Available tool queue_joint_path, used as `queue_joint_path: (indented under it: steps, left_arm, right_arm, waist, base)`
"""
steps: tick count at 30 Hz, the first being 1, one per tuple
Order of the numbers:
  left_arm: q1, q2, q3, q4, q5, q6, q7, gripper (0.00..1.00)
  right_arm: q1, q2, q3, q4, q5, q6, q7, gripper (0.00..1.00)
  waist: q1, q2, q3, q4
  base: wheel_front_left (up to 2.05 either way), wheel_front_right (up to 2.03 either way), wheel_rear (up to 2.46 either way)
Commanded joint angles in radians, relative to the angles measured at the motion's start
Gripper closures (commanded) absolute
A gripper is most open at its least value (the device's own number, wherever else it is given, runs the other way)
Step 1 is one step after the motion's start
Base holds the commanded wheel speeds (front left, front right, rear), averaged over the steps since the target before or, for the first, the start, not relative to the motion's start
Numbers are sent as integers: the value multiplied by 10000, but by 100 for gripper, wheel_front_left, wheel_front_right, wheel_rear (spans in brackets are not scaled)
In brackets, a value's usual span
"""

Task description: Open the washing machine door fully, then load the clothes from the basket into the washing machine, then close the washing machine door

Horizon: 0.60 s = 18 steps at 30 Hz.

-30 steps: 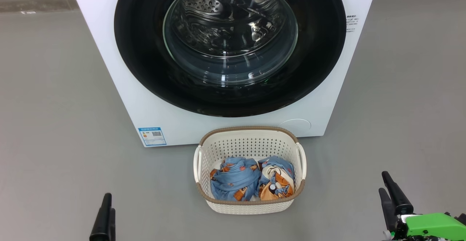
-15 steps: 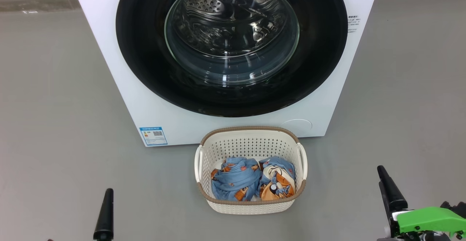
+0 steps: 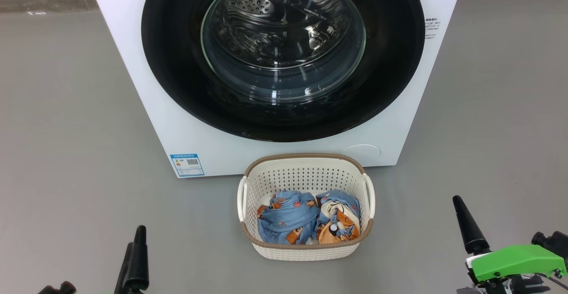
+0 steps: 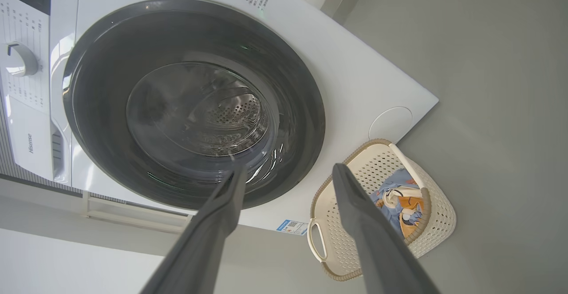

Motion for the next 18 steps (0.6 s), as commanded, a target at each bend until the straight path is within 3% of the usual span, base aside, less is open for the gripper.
queue_joint_path:
  steps: [1, 18]
  left_arm:
    - [-366, 153, 87, -361, 348, 1, -126, 0]
    - [-428, 154, 15, -389, 2861, 2, -654, 0]
  right_arm:
    - [-452, -208, 185, -285, -329, 35, -114, 0]
    - [-582, -471, 698, -270, -2236, 48, -641, 0]
  waist:
    - [0, 0, 5, -1]
    - [0, 0, 6, 38]
  base:
    - [0, 0, 0]
    - [0, 0, 0]
